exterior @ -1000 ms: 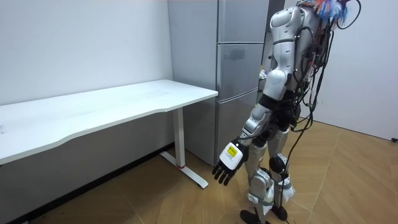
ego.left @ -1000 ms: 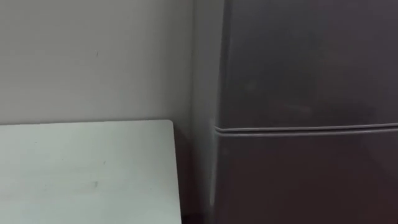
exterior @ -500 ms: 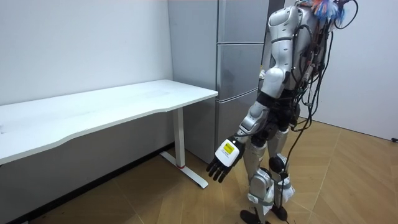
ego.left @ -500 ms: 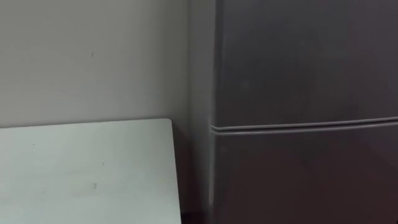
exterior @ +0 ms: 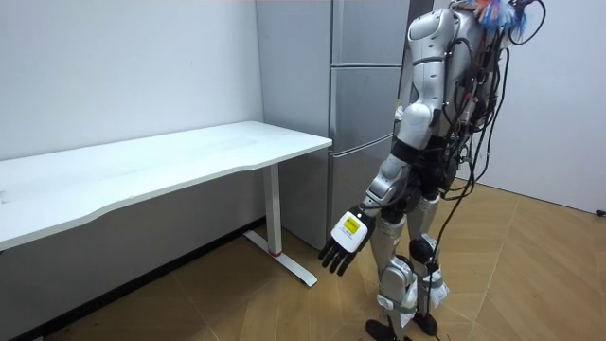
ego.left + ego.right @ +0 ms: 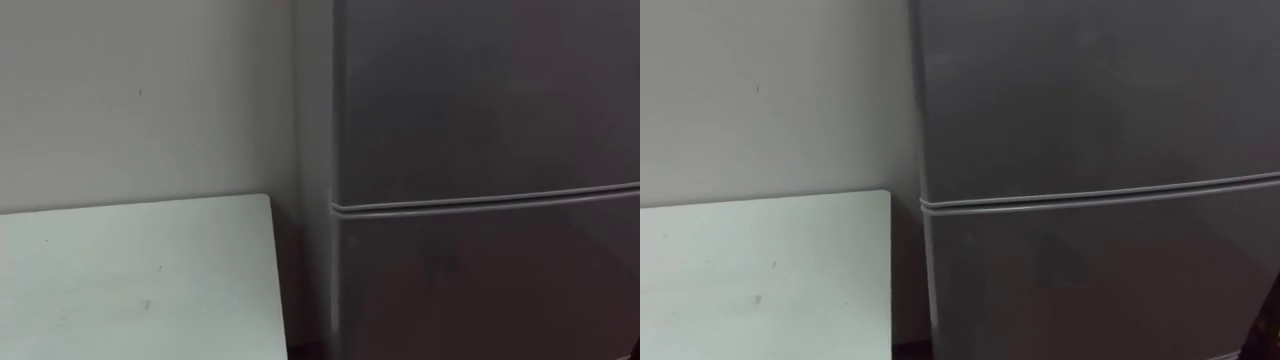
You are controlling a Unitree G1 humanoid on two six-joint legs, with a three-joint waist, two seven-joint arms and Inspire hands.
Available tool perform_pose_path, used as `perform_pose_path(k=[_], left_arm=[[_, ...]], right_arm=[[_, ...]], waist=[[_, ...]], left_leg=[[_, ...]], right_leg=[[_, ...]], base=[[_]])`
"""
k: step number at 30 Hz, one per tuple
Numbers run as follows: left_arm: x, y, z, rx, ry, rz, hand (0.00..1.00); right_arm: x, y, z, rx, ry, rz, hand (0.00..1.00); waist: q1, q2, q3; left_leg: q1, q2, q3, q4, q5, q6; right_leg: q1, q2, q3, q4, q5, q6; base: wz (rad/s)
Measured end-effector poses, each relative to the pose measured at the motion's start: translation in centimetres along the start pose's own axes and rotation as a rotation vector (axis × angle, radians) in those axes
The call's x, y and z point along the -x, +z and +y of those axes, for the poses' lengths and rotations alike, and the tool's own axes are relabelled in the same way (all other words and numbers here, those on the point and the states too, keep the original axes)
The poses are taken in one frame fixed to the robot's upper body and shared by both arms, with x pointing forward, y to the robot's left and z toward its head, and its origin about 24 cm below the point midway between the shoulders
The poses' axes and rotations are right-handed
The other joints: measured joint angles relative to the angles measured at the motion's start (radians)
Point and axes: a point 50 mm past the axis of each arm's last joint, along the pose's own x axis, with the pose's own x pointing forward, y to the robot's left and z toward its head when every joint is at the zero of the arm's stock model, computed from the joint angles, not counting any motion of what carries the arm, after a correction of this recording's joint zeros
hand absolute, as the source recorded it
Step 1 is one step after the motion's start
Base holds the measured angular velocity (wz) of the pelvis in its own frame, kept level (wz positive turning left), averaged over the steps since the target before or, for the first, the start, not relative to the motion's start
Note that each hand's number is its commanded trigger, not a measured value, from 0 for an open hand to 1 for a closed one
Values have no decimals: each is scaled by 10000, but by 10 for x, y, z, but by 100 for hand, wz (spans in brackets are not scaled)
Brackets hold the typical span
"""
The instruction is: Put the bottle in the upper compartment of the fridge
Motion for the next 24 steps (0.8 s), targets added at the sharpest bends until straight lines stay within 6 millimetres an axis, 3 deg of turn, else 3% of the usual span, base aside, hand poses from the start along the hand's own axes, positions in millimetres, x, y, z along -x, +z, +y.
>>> perform_pose_path(k=[4,12,24], left_arm=[[0,-1,-2,-99,-58,-13,0],[-1,13,-12,-497,-656,-446,0],[-1,21,-17,-637,-1109,-573,0]], right_arm=[[6,-24,11,2091,1703,362,0],[17,-34,38,5099,4778,222,0],[16,-36,43,5194,5687,1007,0]], waist=[[136,68,6],[412,114,10],[442,44,14]], left_leg=[[-14,2,-1,-5,-6,-8],[-45,2,2,-9,-9,-8],[-17,-2,-30,-25,-12,-13]], right_leg=[[11,1,-24,-13,-2,-1],[-37,-2,-20,-6,3,-1],[29,1,-104,-131,6,0]], base=[[0],[0],[0]])
